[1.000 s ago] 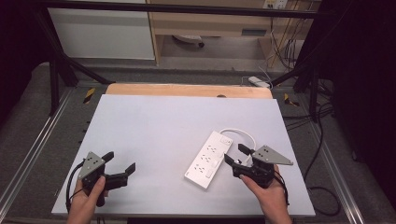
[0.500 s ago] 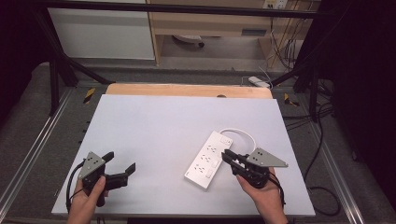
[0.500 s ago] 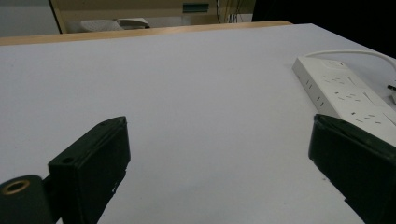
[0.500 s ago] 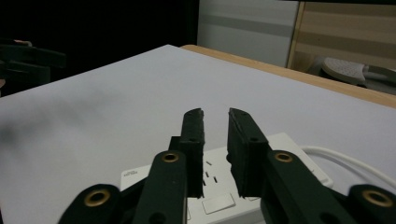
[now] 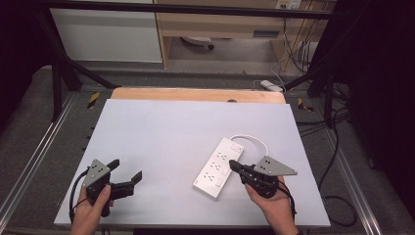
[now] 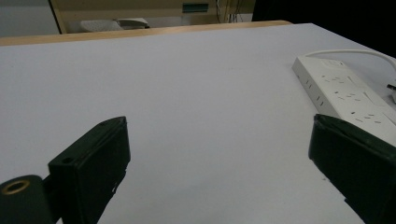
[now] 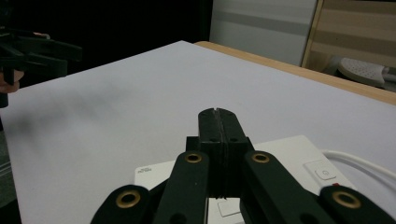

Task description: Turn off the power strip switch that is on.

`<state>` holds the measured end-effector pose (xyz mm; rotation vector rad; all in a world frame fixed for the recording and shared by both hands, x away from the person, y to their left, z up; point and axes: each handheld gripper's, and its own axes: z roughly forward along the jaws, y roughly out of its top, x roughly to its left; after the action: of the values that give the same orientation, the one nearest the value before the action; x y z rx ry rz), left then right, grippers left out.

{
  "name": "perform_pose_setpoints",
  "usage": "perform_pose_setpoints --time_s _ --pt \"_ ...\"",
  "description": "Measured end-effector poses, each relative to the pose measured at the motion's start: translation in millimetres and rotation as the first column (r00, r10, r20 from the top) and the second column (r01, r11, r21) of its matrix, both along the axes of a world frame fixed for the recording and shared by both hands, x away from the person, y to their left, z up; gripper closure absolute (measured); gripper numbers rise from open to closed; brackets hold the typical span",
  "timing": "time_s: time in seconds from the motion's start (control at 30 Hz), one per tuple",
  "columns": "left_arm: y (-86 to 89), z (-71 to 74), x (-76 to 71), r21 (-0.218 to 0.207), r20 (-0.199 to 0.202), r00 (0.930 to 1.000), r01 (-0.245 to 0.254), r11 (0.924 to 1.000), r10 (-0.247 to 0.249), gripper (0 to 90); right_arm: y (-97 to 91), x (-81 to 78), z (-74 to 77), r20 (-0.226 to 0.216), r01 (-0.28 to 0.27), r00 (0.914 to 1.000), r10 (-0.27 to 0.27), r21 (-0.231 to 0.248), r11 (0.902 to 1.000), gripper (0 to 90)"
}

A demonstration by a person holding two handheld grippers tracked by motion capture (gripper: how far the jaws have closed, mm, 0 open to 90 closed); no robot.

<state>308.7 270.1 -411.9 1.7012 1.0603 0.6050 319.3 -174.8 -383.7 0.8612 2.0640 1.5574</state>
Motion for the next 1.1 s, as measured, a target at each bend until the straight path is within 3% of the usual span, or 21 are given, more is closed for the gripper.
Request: perform_pose_setpoints --time_s 0.47,1.1 --pt "-0.2 0.1 -0.5 -0.003 0.000 1.0000 0.001 1.0000 -0.001 5.5 17.6 0.7 -6.2 -0.040 -0.052 0.9979 0.051 -0.030 0.9982 90.0" --pt "-0.4 0.0 -0.6 -0.004 -0.002 1.0000 0.000 1.0000 0.000 5.5 27.4 1.3 -17.2 -0.090 -0.092 0.9922 0.086 -0.065 0.9936 90.0"
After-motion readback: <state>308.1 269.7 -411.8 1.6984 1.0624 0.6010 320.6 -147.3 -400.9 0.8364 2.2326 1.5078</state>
